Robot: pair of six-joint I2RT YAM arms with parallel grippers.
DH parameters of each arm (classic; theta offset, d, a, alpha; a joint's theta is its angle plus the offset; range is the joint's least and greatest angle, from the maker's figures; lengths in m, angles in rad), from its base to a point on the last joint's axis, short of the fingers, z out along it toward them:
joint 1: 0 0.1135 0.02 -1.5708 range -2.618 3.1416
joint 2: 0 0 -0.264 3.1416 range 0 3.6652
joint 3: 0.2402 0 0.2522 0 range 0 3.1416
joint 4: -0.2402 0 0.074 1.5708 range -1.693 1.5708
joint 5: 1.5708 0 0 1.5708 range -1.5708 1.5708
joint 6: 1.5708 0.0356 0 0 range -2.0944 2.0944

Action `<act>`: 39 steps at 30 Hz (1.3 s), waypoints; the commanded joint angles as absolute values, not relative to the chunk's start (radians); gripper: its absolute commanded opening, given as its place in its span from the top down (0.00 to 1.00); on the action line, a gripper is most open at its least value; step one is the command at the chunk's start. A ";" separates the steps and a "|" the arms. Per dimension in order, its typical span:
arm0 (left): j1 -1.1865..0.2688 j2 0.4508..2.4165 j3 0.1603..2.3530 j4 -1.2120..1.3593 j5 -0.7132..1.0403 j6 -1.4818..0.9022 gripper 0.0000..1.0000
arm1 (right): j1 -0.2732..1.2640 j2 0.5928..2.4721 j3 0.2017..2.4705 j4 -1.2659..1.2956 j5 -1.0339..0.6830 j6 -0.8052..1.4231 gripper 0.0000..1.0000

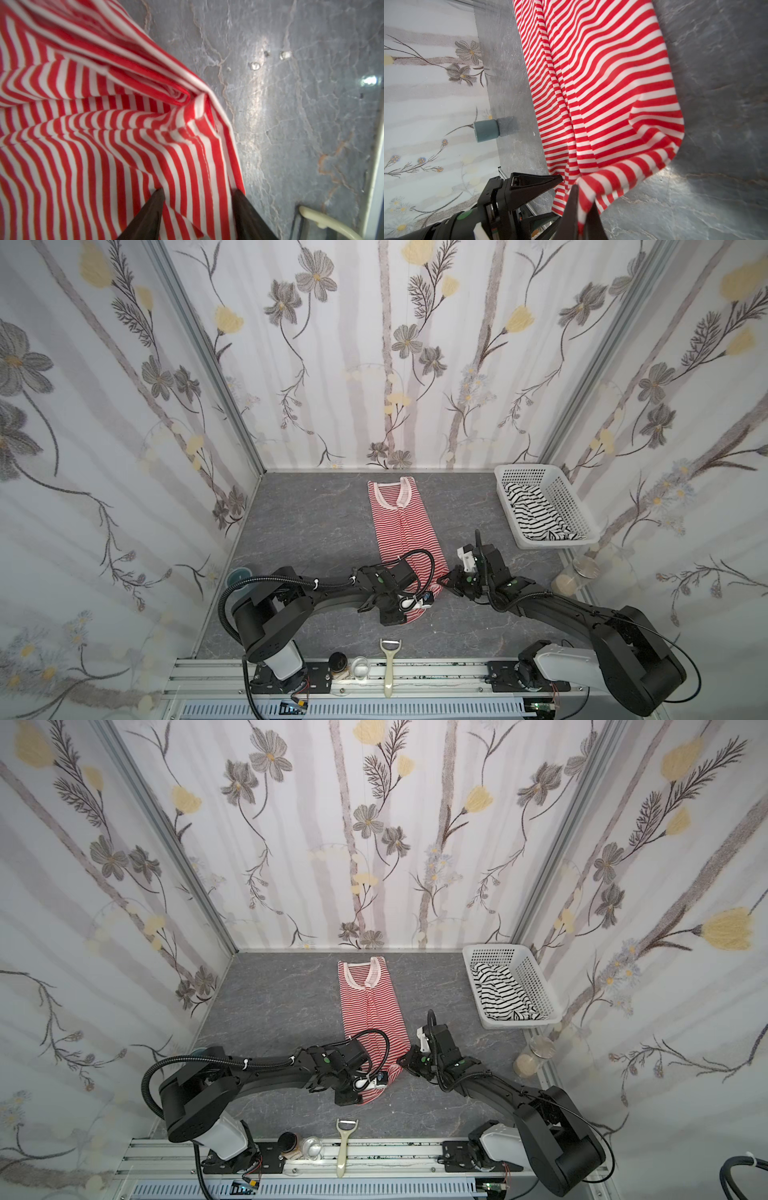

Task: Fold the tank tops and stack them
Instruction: 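Grasp both near hem corners of the tank top with both grippers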

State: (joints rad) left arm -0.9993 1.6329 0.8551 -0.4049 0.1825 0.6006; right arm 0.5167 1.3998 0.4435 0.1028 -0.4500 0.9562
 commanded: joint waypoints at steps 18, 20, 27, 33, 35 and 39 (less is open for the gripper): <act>-1.001 1.591 0.885 -0.531 0.225 0.537 0.40 | 0.518 1.409 0.442 0.156 -0.463 0.957 0.98; -1.001 1.588 0.896 -0.531 0.241 0.522 0.40 | 0.517 1.411 0.442 0.155 -0.464 0.957 0.98; -1.008 1.615 0.893 -0.514 0.220 0.504 0.39 | 0.517 1.420 0.437 0.169 -0.469 0.960 0.98; -1.016 1.617 0.893 -0.508 0.205 0.490 0.38 | 0.516 1.438 0.444 0.189 -0.475 0.963 0.98; -1.019 1.621 0.890 -0.507 0.194 0.488 0.38 | 0.516 1.447 0.446 0.199 -0.477 0.965 0.98; -1.032 1.626 0.874 -0.498 0.186 0.485 0.38 | 0.509 1.477 0.452 0.227 -0.485 0.975 0.99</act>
State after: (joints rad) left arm -1.0248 1.6188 0.8829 -0.5049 0.2012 0.4927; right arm 0.5125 1.4628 0.4427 0.1589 -0.4751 0.9604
